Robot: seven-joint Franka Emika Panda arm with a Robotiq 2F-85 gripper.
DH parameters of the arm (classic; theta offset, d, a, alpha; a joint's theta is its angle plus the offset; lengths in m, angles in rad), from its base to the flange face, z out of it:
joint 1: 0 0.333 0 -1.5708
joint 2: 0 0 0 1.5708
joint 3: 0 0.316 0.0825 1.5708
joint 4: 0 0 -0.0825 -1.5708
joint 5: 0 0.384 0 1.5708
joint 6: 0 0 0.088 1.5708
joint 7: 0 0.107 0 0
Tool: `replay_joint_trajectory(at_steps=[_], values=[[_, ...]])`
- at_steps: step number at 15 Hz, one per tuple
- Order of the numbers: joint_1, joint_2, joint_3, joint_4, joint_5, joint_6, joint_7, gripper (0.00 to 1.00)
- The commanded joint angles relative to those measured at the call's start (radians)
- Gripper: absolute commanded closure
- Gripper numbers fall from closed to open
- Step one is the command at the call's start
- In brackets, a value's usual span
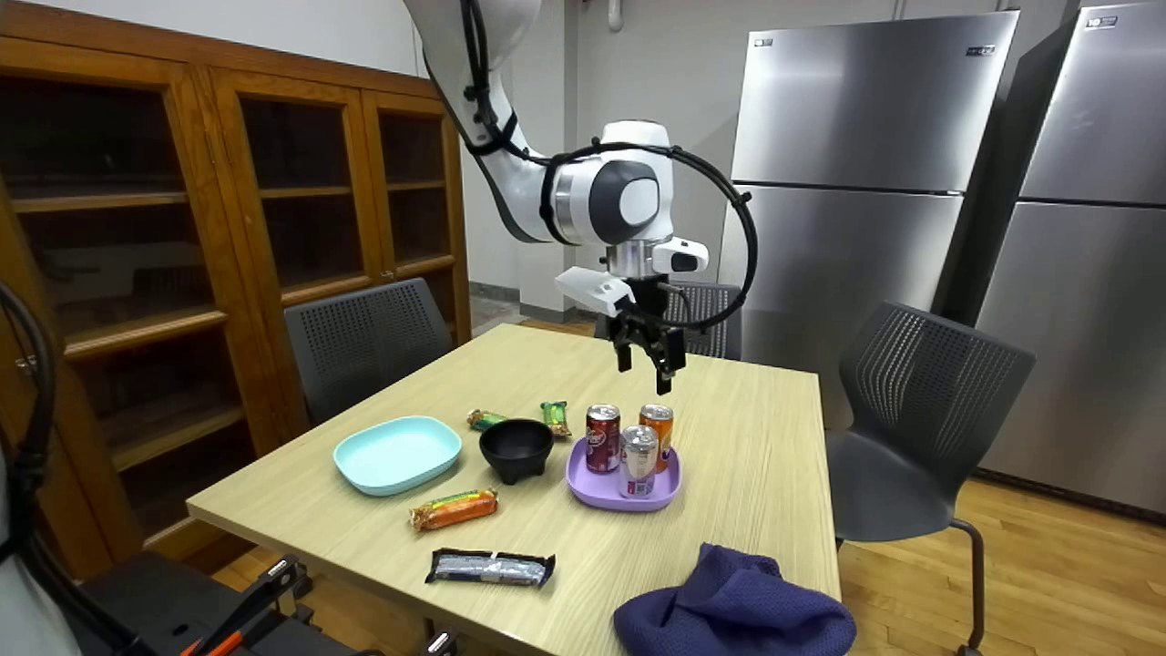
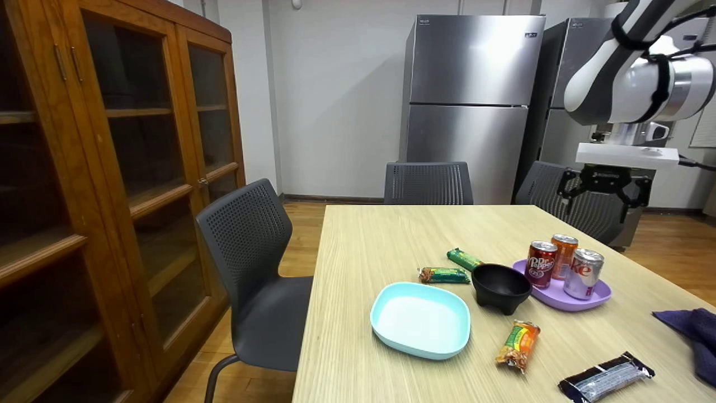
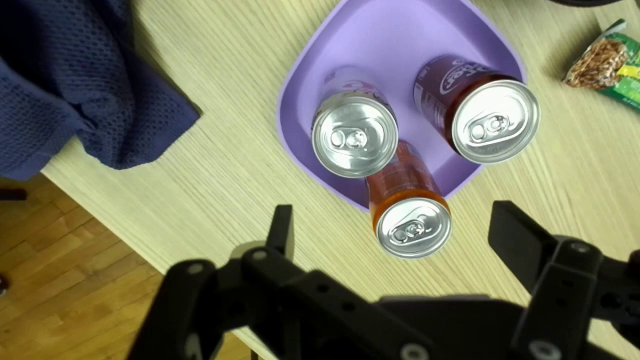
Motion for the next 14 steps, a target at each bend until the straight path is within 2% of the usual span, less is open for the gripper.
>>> replay_joint_trajectory(at_steps=[1,4,7,10,11,14], values=[[-0.048,-0.139,0.051,-0.158,0.012,0.054,-0.145,0.00],[-0.074,-0.199,0.071,-0.233,0.027,0.059,-0.253,0.00],[-0.080,-0.239,0.063,-0.288,0.000,0.087,-0.317,0.00],[-0.079,-0.239,0.039,-0.299,-0.040,0.113,-0.312,0.00],[-0.077,-0.206,0.052,-0.265,-0.014,0.088,-0.293,0.00],[-0.080,-0.209,0.044,-0.270,-0.029,0.095,-0.292,0.00]])
